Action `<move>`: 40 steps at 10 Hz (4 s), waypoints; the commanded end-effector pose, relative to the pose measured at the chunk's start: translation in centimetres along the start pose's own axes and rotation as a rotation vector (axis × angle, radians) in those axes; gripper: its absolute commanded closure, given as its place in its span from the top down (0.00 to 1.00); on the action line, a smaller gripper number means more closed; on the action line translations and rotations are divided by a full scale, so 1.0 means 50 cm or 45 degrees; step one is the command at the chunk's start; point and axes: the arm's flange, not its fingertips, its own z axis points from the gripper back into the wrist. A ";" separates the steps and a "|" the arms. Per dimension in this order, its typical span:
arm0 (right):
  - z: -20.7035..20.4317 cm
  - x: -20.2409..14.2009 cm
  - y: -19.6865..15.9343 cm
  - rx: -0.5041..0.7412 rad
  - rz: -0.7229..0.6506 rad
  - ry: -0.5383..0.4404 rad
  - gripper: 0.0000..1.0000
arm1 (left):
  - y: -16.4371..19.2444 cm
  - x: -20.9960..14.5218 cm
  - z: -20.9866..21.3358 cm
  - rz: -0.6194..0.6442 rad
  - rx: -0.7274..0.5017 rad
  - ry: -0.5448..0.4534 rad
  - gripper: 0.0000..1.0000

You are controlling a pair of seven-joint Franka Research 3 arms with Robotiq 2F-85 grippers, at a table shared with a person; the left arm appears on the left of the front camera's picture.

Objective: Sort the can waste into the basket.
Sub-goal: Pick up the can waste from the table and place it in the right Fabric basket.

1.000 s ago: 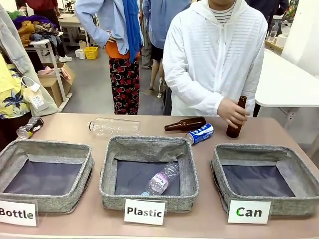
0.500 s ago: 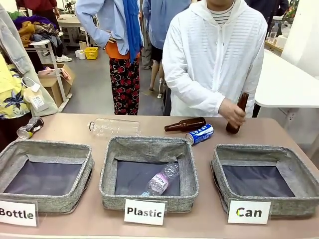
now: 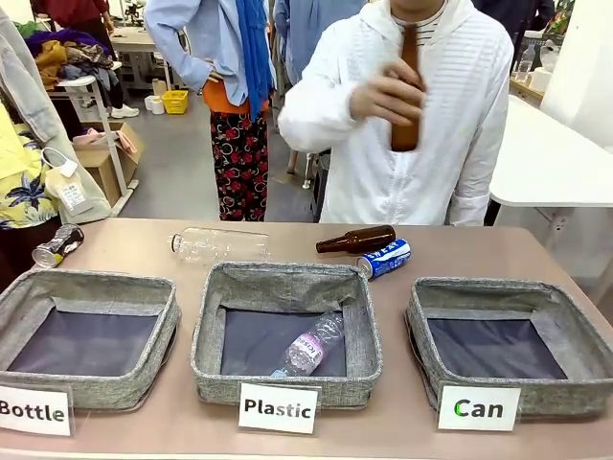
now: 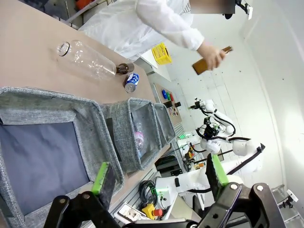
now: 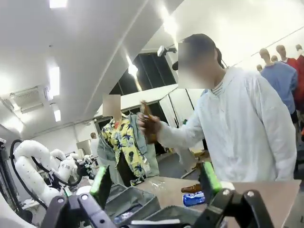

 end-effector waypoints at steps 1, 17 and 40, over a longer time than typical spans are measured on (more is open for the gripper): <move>-0.022 0.020 -0.033 0.006 0.045 0.194 1.00 | -0.002 -0.003 -0.003 -0.029 -0.024 -0.016 1.00; -1.052 -0.311 -0.088 0.469 1.175 2.222 1.00 | -0.098 0.026 0.394 0.061 -0.328 -0.537 1.00; -1.173 -0.644 -0.279 0.599 1.069 2.383 1.00 | -0.077 -0.101 -0.059 -0.096 0.150 0.490 1.00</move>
